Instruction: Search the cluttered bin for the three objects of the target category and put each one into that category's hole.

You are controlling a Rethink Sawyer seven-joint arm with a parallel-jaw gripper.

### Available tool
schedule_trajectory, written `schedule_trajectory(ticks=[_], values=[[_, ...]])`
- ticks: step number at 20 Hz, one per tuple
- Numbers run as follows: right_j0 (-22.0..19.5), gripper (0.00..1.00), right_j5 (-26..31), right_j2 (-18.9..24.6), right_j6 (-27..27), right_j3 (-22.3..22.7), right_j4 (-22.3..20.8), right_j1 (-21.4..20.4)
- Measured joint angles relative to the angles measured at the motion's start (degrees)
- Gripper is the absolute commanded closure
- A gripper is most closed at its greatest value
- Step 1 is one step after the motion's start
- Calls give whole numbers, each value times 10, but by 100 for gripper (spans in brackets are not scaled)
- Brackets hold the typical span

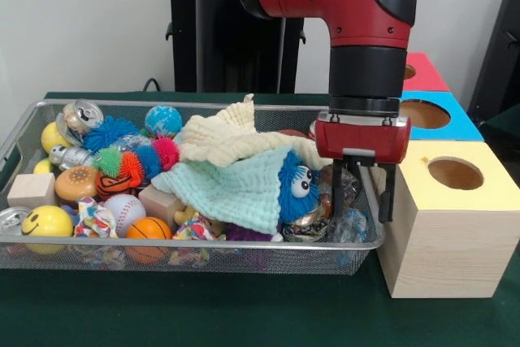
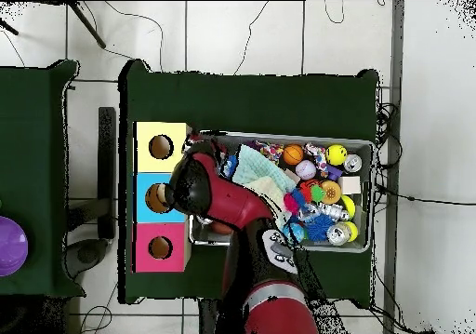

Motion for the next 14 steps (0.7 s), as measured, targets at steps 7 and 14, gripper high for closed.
schedule_trajectory(ticks=[7,14], values=[[-4,0,0,7,0,0,-1,26],[-27,0,-2,25,0,-1,-18,35]])
